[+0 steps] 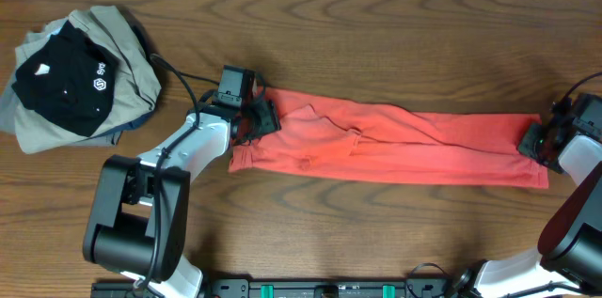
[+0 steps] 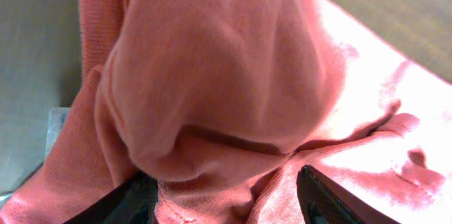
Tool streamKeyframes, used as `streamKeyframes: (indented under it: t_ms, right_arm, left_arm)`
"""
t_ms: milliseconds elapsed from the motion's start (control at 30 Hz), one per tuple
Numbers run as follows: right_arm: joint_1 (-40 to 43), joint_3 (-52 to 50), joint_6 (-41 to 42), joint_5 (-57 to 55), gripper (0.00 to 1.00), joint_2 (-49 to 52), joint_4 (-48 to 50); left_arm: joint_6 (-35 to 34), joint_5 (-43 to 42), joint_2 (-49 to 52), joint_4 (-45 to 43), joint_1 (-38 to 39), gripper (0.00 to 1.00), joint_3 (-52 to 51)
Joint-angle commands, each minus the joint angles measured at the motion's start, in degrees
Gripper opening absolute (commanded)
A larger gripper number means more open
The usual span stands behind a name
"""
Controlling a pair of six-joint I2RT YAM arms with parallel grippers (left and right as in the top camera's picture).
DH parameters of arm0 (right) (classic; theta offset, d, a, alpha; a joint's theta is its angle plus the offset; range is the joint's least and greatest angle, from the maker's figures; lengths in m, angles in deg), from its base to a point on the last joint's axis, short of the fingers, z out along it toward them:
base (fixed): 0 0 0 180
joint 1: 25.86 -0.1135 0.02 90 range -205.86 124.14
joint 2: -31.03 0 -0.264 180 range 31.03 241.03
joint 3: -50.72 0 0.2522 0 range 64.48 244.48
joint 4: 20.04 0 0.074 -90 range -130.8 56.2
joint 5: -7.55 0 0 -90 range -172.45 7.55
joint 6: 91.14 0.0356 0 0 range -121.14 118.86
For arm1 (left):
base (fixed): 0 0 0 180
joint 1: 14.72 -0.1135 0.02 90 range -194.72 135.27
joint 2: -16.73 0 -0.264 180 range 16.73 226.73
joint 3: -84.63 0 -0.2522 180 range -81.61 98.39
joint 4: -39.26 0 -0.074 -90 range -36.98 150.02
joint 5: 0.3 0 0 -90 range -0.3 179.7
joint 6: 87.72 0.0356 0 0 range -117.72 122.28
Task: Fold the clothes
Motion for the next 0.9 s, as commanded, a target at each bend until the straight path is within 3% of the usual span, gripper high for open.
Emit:
streamKeyframes:
  t_ms: [0, 133, 300, 500, 600, 767, 867]
  right_arm:
    - [0.09, -1.14, 2.36, 5.57, 0.17, 1.53, 2.51]
    - [-0.66, -1.11, 2.34, 6.75, 0.18, 1.53, 5.77]
    - [-1.53, -0.46, 2.25, 6.95, 0.28, 1.49, 5.38]
    - [-0.26, 3.65, 2.08, 6.47, 0.58, -1.25, -2.49]
    - [1.49, 5.44, -1.14, 6.08, 0.65, -4.28, -5.68]
    - [3.8, 5.4, -13.18, 6.05, 0.67, -6.14, -9.94]
    - [5.29, 5.22, -14.45, 6.08, 0.66, -4.44, -13.0]
  left_arm:
    - [-0.33, 1.95, 1.99, -1.81, -0.13, 0.65, -1.36]
    - [-0.31, 1.92, 1.99, -1.9, -0.31, 0.65, -1.25]
    - [0.5, 1.07, 1.68, -1.46, -1.16, 0.65, -0.24]
    - [6.43, 0.26, -5.05, 4.33, -1.95, 0.65, 4.52]
    - [6.32, 0.24, -11.19, 8.2, -2.73, 0.66, 5.27]
    - [5.31, 0.24, -17.62, 15.82, -3.26, 0.66, 5.27]
    - [5.33, 0.22, -18.75, 19.61, -3.26, 0.66, 5.27]
